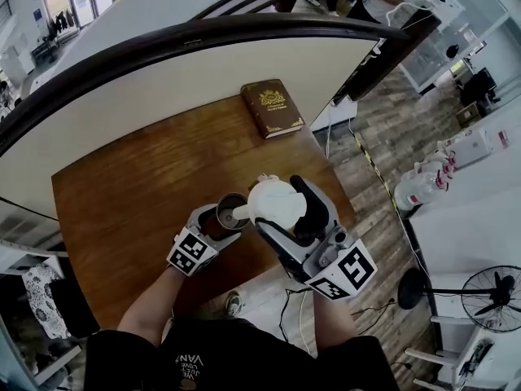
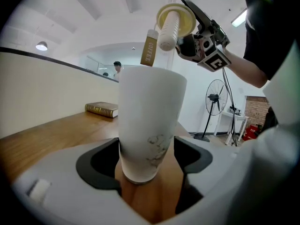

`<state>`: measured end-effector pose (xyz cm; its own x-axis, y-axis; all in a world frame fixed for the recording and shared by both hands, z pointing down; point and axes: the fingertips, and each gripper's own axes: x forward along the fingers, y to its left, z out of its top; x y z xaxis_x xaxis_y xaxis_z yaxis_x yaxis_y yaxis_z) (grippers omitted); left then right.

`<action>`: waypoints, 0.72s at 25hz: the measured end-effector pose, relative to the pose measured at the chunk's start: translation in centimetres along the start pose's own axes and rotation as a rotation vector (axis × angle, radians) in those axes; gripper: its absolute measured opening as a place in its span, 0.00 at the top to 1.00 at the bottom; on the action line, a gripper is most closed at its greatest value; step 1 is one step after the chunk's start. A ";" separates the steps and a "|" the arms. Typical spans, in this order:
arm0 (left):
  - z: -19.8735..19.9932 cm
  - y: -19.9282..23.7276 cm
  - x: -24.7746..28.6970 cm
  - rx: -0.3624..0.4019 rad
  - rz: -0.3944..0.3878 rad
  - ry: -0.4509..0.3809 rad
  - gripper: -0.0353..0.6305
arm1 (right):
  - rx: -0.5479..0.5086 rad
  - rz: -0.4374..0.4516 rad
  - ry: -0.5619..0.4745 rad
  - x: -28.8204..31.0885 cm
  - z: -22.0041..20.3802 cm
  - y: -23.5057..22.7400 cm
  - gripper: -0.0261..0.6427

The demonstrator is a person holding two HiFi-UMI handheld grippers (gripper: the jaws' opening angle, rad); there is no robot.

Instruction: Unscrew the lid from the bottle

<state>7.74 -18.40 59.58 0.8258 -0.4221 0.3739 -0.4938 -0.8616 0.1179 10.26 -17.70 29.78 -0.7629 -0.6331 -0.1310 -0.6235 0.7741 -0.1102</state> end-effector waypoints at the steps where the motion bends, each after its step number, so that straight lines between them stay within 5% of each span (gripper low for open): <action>1: 0.0 -0.1 -0.2 -0.003 0.001 0.005 0.40 | 0.005 -0.007 -0.006 -0.4 0.3 -0.1 0.43; 7: -0.2 0.1 -2.7 -0.028 0.074 0.014 0.40 | 0.032 -0.033 -0.040 -2.8 1.3 0.0 0.43; 18: 3.2 -2.1 -10.5 -0.060 0.272 -0.140 0.40 | 0.080 -0.035 -0.061 -6.5 1.0 1.9 0.43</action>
<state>0.98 -13.07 52.45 0.6883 -0.6737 0.2689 -0.7139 -0.6949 0.0863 14.22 -12.14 29.49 -0.7274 -0.6609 -0.1848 -0.6322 0.7501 -0.1942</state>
